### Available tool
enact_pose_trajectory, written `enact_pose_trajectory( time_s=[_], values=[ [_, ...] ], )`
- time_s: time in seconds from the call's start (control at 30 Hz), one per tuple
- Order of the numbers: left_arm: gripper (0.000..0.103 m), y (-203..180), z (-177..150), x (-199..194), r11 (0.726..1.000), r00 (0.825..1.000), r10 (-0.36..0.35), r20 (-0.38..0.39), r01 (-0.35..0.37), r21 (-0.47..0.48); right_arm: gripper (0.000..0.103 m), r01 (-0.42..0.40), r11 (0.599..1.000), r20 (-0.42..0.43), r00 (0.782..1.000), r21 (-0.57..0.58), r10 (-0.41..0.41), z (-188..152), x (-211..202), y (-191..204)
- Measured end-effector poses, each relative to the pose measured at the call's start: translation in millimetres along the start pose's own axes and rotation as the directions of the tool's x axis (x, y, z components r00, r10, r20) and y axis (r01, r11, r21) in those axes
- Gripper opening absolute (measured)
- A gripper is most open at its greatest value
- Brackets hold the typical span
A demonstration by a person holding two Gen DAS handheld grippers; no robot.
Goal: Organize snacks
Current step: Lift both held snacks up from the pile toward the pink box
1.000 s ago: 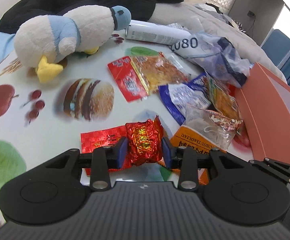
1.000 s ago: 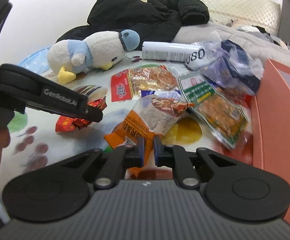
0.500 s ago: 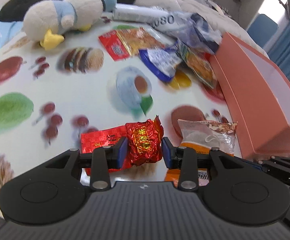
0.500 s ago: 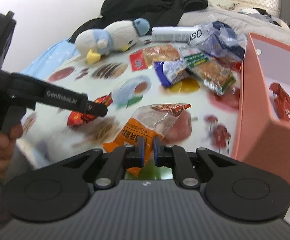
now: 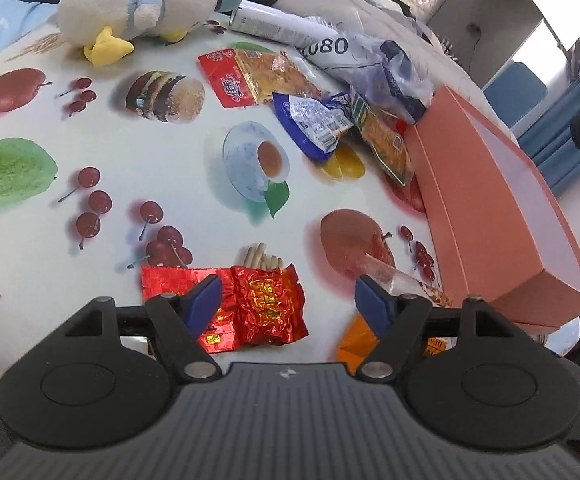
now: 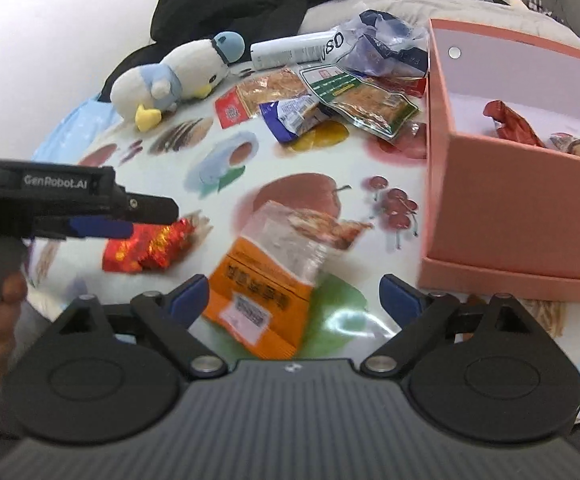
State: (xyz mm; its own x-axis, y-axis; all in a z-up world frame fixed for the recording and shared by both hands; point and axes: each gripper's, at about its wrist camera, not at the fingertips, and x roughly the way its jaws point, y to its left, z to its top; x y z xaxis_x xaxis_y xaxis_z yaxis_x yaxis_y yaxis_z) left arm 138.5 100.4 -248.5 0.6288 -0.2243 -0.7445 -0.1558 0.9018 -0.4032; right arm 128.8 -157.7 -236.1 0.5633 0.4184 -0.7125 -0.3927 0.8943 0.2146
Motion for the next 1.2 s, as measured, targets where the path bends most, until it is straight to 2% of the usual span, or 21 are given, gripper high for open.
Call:
enact_pose_trajectory(
  time_s=[0.13, 0.27, 0.4, 0.6, 0.67, 0.7, 0.73, 0.77, 0.87, 0.97, 1.07, 1.17, 1.2],
  values=[
    [0.076, 7.1, -1.0, 2.6, 0.998, 1.000, -0.016, 0.010, 0.016, -0.058, 0.093, 0.023, 0.997, -0.011, 1.000, 0.073, -0.022, 6.0, 13.4, 9.9],
    [0.076, 10.7, -3.2, 1.7, 0.996, 1.000, -0.010, 0.022, 0.011, -0.083, 0.093, 0.118, 0.976, -0.034, 0.993, 0.181, -0.114, 6.3, 30.0, 12.9],
    [0.074, 14.1, -6.9, 2.7, 0.995, 1.000, -0.007, 0.022, 0.009, -0.095, 0.093, 0.125, 0.957, -0.022, 0.992, 0.260, -0.123, 10.4, 35.3, 11.0],
    [0.072, 15.8, -9.7, 8.2, 0.995, 1.000, 0.015, 0.005, -0.014, -0.097, 0.093, 0.167, 0.956, -0.054, 0.986, 0.242, -0.159, 14.0, 52.4, 16.0],
    [0.072, 14.4, -10.0, 9.0, 0.996, 1.000, 0.017, 0.001, -0.017, -0.092, 0.093, 0.178, 0.968, -0.062, 0.983, 0.177, -0.170, 13.4, 54.7, 20.1],
    [0.072, 13.4, -10.5, 9.2, 0.996, 1.000, 0.017, 0.002, -0.017, -0.089, 0.090, 0.185, 0.972, -0.062, 0.982, 0.147, -0.178, 12.8, 54.5, 21.4],
    [0.072, 12.3, -10.8, 9.7, 0.996, 1.000, 0.018, 0.001, -0.018, -0.084, 0.081, 0.180, 0.975, -0.060, 0.983, 0.131, -0.174, 12.2, 53.8, 21.1],
    [0.072, 10.8, -11.2, 10.8, 0.997, 1.000, 0.021, 0.000, -0.021, -0.077, 0.078, 0.177, 0.976, -0.058, 0.984, 0.126, -0.171, 11.7, 52.6, 19.3],
    [0.072, 1.2, -12.1, 14.8, 0.997, 0.997, 0.079, -0.003, -0.079, -0.022, 0.072, 0.160, 0.981, -0.054, 0.986, 0.105, -0.155, 10.6, 49.6, 15.9],
    [0.072, -4.7, -12.9, 19.2, 0.997, 0.997, 0.081, -0.002, -0.081, 0.003, 0.065, 0.138, 0.988, -0.050, 0.990, 0.062, -0.135, 9.1, 46.8, 15.8],
    [0.072, -12.8, -14.6, 26.1, 0.992, 0.994, 0.114, 0.002, -0.113, 0.047, 0.059, 0.115, 0.993, -0.047, 0.992, 0.033, -0.114, 6.3, 42.1, 13.5],
    [0.064, -20.2, -16.3, 31.1, 0.984, 0.988, 0.155, 0.013, -0.155, 0.084, 0.057, 0.094, 0.995, -0.048, 0.994, 0.017, -0.093, 5.0, 37.7, 11.0],
    [0.058, -22.1, -16.8, 32.7, 0.981, 0.986, 0.167, 0.017, -0.168, 0.096, 0.057, 0.086, 0.996, -0.049, 0.995, 0.011, -0.086, 4.5, 36.0, 10.4]
  ],
)
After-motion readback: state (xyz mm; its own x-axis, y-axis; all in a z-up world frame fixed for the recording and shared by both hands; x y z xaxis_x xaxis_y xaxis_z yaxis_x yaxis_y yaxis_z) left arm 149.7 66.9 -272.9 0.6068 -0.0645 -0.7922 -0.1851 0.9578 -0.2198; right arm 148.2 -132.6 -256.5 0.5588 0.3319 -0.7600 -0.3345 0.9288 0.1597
